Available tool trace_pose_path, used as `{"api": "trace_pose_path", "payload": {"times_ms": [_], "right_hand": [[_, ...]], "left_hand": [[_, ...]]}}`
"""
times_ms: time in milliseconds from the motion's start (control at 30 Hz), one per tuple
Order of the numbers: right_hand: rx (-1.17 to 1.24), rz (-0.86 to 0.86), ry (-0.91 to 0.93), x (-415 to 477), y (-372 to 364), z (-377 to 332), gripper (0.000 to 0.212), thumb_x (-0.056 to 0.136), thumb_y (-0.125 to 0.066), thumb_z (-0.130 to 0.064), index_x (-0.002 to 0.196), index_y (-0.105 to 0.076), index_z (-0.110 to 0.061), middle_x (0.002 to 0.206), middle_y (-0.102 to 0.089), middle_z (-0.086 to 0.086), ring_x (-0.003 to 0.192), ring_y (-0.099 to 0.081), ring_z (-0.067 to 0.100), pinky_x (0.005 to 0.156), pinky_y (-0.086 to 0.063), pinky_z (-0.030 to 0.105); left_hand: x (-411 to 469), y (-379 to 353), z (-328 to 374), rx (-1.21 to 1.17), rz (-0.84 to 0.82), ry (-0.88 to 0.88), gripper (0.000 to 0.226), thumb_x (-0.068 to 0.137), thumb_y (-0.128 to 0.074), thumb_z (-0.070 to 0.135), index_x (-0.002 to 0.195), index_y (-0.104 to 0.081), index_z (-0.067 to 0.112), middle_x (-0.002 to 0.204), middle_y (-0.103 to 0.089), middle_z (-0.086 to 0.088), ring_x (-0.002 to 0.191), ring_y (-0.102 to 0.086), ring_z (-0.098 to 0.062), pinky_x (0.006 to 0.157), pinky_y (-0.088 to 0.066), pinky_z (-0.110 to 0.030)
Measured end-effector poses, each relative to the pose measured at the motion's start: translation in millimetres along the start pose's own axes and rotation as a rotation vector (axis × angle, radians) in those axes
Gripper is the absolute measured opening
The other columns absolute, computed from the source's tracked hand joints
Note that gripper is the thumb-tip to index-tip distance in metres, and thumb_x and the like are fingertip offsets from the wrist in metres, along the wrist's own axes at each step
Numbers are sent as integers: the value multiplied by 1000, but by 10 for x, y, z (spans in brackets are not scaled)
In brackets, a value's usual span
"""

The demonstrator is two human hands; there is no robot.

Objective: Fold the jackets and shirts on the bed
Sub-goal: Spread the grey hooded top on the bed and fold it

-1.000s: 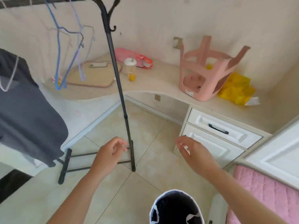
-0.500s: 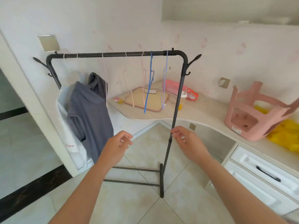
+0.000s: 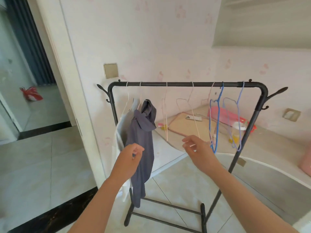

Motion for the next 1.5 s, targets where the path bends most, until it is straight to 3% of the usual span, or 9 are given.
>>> {"api": "trace_pose_path", "payload": {"times_ms": [200, 333, 567, 700, 833, 967, 1067, 1300, 1500], "right_hand": [[40, -44, 55, 884, -528, -299, 18, 94, -52, -18, 109, -61, -20, 99, -65, -6, 80, -59, 6, 77, -50, 23], [110, -97, 39, 1552, -856, -356, 18, 93, -52, -15, 106, -63, -18, 101, -65, -7, 87, -62, 11, 63, -42, 7], [264, -139, -65, 2355, -1440, -338, 35, 93, -48, -15, 128, -51, -15, 91, -63, 4, 89, -66, 32, 83, -54, 46], [304, -156, -122, 2704, -1780, -363, 50, 93, -52, -16, 141, -40, -11, 86, -62, -3, 95, -62, 23, 93, -49, 38], [194, -199, -91, 2850, -2062, -531, 56, 95, -57, -23, 143, -33, -7, 87, -68, 10, 84, -61, 16, 64, -36, 15], [92, -92, -149, 3020, -2194, -487, 37, 98, -47, -20, 132, -46, -7, 87, -64, 6, 78, -59, 17, 67, -41, 24], [54, 69, -180, 3171, -2016, -415, 20, 99, -42, -18, 93, -59, -10, 84, -61, 5, 80, -55, 22, 75, -41, 28], [110, 162, -267, 3328, -1882, -327, 30, 96, -54, -35, 105, -65, -9, 114, -66, 4, 106, -58, 19, 82, -35, 23], [53, 260, -290, 3348, -1731, -421, 36, 97, -46, -28, 90, -66, 2, 79, -63, 8, 77, -56, 23, 71, -42, 31]], "left_hand": [[682, 313, -370, 46, 115, 14, 29, 96, -53, 18, 124, -52, 23, 122, -54, 12, 114, -51, -9, 93, -40, -23], [1123, 343, -651, 46, 131, 85, 41, 95, -55, 20, 135, -45, 19, 134, -49, 6, 121, -50, -13, 103, -42, -33], [1625, 96, -941, -104, 37, 205, 52, 93, -58, 24, 141, -37, 23, 126, -53, 10, 117, -54, -13, 98, -42, -30], [1791, -86, -1076, -109, -6, 211, 55, 97, -51, 17, 147, -29, 21, 133, -46, 12, 121, -46, -7, 92, -34, -13], [1986, -231, -1051, -163, -54, 165, 44, 96, -55, 23, 137, -41, 26, 105, -51, 25, 92, -50, 12, 72, -38, 0], [2173, -434, -1061, -257, -236, 139, 29, 92, -60, 36, 121, -55, 32, 108, -62, 24, 102, -56, 9, 89, -43, -13], [2351, -499, -1168, -298, -368, 135, 21, 91, -63, 31, 111, -64, 37, 108, -67, 19, 104, -59, 3, 96, -45, -21], [3012, -224, -1462, -348, -109, 251, 49, 93, -53, 9, 140, -41, 15, 138, -46, -3, 123, -48, -19, 99, -44, -33], [3450, -167, -1196, -205, -95, 67, 57, 94, -54, 21, 147, -33, 17, 147, -43, -1, 134, -41, -20, 111, -37, -44]]}}
Point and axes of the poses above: each hand's wrist, its own x-axis towards the middle knuckle, its own y-axis out of the back of the hand, z = x × y, the point moved 10 cm from there along x, towards the middle knuckle
